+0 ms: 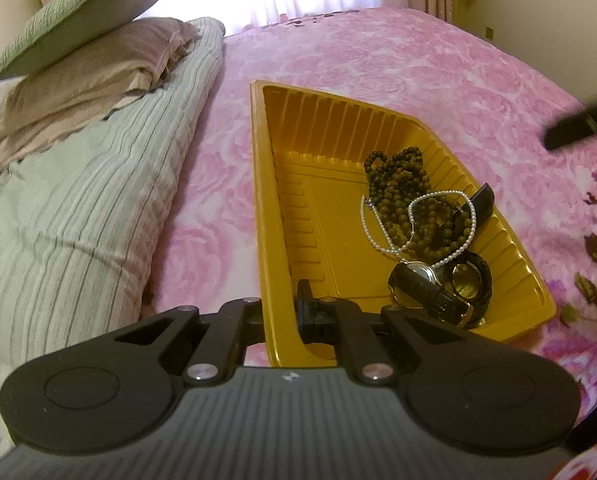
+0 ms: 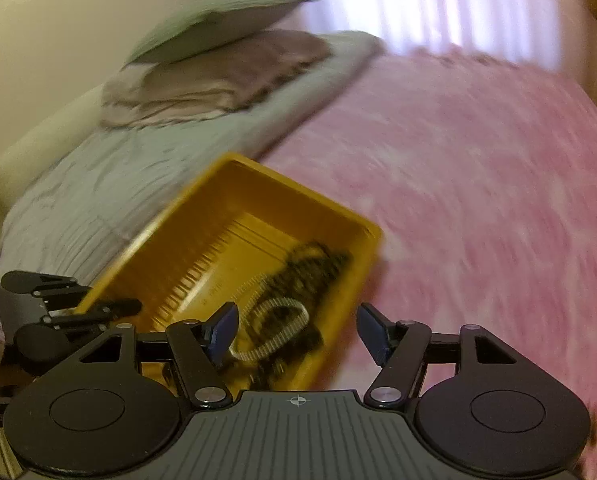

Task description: Organize jewelry

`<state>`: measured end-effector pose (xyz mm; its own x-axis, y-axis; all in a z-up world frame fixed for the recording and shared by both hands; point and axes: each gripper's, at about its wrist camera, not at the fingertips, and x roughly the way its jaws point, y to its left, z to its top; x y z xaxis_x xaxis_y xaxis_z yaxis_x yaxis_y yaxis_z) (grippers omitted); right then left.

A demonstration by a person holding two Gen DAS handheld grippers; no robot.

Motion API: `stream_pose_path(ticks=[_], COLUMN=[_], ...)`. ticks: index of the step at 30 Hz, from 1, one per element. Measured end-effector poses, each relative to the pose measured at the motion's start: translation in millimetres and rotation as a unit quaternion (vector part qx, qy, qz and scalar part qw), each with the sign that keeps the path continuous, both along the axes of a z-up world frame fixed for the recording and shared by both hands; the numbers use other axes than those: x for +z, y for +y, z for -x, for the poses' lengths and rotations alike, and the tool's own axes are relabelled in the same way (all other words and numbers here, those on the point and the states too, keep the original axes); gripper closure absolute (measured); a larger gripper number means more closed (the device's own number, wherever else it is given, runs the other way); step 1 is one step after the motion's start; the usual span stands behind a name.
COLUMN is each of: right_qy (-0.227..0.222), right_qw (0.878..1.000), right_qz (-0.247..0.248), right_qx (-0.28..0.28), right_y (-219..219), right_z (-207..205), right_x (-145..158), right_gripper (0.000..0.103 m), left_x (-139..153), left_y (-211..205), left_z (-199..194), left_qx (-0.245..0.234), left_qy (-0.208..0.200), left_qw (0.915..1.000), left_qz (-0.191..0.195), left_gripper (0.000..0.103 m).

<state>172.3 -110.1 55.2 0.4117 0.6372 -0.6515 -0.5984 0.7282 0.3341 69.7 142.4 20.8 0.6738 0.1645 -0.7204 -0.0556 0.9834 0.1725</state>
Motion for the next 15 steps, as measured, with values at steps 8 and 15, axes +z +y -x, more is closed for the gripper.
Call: stream_pose_path(ticks=[8, 15], right_qy=[0.063, 0.076], right_qw=[0.994, 0.988], right_qz=[-0.012, -0.019], right_qx=[-0.093, -0.132], right_y=[-65, -92], right_z=[32, 52], right_x=[-35, -41], right_gripper=[0.037, 0.036], left_x=[-7, -4], left_y=[26, 47], left_z=[10, 29], left_qx=[0.042, 0.078], left_qy=[-0.006, -0.027], left_qw=[0.9985, 0.9942], left_qz=[0.035, 0.069], left_gripper=[0.085, 0.083])
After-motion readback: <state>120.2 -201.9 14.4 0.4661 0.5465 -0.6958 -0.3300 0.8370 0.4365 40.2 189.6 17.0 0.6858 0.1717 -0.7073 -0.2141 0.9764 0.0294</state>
